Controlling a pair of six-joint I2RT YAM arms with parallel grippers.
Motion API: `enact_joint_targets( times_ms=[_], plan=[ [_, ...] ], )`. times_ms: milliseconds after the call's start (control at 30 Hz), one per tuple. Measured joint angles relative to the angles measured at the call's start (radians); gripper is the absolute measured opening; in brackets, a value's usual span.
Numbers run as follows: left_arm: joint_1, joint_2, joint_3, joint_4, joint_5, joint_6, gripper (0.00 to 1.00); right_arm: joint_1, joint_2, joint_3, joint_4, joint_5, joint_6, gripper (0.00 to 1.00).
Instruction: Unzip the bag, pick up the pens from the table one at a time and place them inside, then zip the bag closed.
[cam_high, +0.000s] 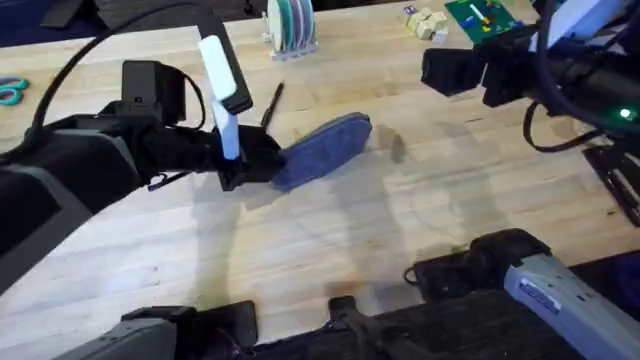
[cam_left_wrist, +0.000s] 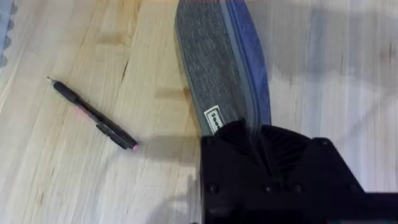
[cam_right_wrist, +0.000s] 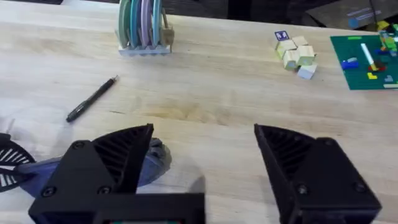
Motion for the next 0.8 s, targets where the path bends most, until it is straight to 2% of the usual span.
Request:
enact_joint_targets(
  times_ms=[233,533,667,800],
  plan=[
    [0.0,0.0,0.0,0.0,0.0,0.0,0.045,0.0,0.017,0.0,0.002,-0.038,0.004,0.997],
    [0.0,0.0,0.0,0.0,0.0,0.0,0.045,0.0,0.164,0.0,0.007,-0.101,0.005,0.996],
    [0.0,0.0,0.0,0.0,0.0,0.0,0.045,-0.02,0.232,0.0,0.009,-0.166,0.008,0.996],
    [0.0,0.0,0.0,0.0,0.0,0.0,0.045,-0.084,0.318,0.0,0.013,-0.275,0.009,0.996]
  ],
)
